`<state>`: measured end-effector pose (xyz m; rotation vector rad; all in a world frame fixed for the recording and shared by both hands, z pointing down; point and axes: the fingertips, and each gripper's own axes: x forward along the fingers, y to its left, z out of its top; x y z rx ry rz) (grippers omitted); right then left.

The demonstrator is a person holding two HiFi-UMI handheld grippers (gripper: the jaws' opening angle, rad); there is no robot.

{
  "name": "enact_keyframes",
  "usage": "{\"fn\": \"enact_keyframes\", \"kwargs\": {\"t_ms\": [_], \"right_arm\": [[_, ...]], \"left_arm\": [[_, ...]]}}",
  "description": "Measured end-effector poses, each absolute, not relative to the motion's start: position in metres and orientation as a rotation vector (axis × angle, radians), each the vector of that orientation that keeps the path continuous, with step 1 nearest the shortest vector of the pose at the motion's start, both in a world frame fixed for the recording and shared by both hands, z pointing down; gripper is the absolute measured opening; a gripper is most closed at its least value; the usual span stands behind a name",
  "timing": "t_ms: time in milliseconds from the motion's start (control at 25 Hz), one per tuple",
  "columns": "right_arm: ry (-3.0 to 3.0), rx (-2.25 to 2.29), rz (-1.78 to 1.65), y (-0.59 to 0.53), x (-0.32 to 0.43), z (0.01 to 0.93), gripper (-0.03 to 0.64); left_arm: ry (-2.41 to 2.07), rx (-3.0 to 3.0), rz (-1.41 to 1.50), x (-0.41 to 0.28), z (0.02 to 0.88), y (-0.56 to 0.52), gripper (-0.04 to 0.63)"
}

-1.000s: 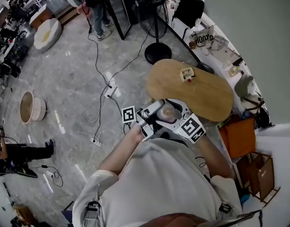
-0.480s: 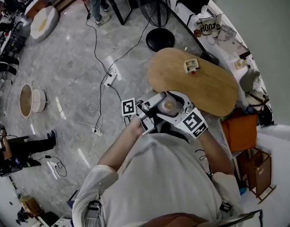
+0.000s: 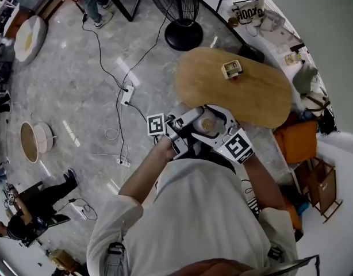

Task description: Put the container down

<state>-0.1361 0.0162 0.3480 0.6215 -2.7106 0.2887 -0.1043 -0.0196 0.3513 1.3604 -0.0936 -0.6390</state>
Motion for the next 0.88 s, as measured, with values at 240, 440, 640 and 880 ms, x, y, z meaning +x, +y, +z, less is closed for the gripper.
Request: {"fn": "enact_keyframes", "kwargs": {"t_ms": [240,440,640,880], "right_arm": [[-2.683,0.692,0.364,-0.029,-0.144,0.376,0.394],[-2.653,0.763,0.438,-0.056,-0.142,0.402,0.394],[-2.615,0.793,0.509,-0.102,-0.138,0.436,0.394],[-2.621,0.773,0.548,-0.099,-0.115,0.469,0.394]], "left_arm": [[-0.01,1.339,-0.548,-0.109,0.381,-0.062,0.302],[0.024,1.301,-0.485,-0.105,0.406,-0.086,0.302],[0.028,1.236,-0.451,-0.101,0.441,-0.13,0.302],[-0.023,1.224,-0.432,-0.08,0.476,-0.126,0.302]]}}
